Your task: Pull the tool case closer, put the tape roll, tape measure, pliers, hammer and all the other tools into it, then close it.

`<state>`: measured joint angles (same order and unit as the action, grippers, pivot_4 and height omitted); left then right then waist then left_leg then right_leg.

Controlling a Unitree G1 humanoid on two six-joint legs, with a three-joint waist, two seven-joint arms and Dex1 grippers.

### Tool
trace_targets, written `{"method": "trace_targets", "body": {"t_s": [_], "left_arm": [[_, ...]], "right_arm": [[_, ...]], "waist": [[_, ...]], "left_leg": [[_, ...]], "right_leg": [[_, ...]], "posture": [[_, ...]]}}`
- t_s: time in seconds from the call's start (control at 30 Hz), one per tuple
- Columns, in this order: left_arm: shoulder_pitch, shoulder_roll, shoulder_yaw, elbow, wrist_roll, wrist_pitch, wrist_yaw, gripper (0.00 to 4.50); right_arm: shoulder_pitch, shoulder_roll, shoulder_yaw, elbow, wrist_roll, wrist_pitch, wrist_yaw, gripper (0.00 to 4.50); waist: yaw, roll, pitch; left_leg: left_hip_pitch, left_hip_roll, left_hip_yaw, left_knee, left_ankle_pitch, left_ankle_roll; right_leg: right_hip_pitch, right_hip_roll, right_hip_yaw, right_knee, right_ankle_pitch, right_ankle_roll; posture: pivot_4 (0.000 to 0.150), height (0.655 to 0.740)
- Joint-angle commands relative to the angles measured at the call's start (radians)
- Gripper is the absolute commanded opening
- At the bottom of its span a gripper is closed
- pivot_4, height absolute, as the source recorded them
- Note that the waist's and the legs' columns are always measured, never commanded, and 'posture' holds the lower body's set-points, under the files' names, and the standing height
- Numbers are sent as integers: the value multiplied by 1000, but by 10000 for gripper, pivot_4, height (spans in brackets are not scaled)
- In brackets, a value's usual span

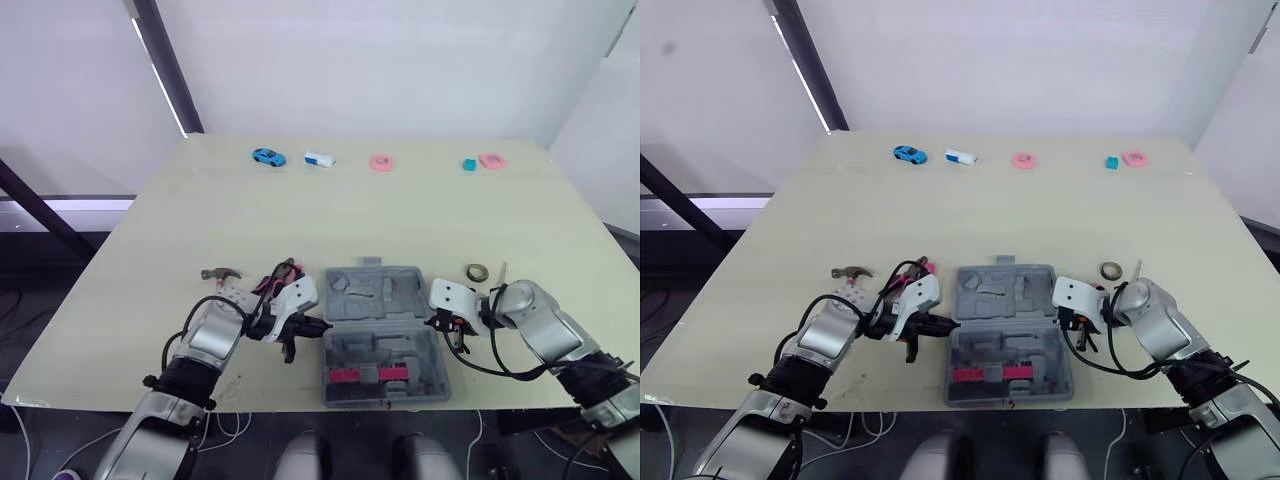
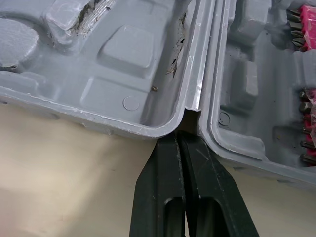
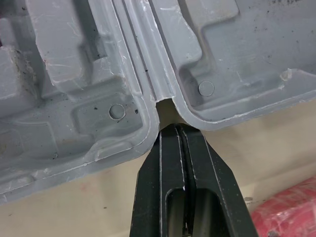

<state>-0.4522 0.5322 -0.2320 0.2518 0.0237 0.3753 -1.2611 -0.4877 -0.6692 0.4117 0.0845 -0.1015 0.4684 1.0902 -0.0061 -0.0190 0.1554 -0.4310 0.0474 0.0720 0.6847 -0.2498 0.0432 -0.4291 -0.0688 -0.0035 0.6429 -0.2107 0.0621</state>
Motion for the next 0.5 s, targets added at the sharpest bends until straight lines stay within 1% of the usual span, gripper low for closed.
{"method": "trace_targets", "body": {"t_s": [0.03,0.27,0.5], "left_arm": [[14,-4,-26,-59,-29,5,-3,1333],[19,4,-32,-67,-35,13,3,1333],[47,21,-37,-93,-46,23,1,1333]], "right_arm": [[12,0,-11,-43,18,-1,13,0],[18,-5,-12,-59,22,13,16,0],[49,-24,-17,-117,35,49,22,0]], "waist": [[0,0,0],[1,0,0],[0,0,0]], "left_leg": [[0,0,0,0,0,0],[0,0,0,0,0,0],[0,0,0,0,0,0]], "right_leg": [[0,0,0,0,0,0],[0,0,0,0,0,0],[0,0,0,0,0,0]], "posture": [[1500,7400],[1500,7400],[1500,7400]]}}
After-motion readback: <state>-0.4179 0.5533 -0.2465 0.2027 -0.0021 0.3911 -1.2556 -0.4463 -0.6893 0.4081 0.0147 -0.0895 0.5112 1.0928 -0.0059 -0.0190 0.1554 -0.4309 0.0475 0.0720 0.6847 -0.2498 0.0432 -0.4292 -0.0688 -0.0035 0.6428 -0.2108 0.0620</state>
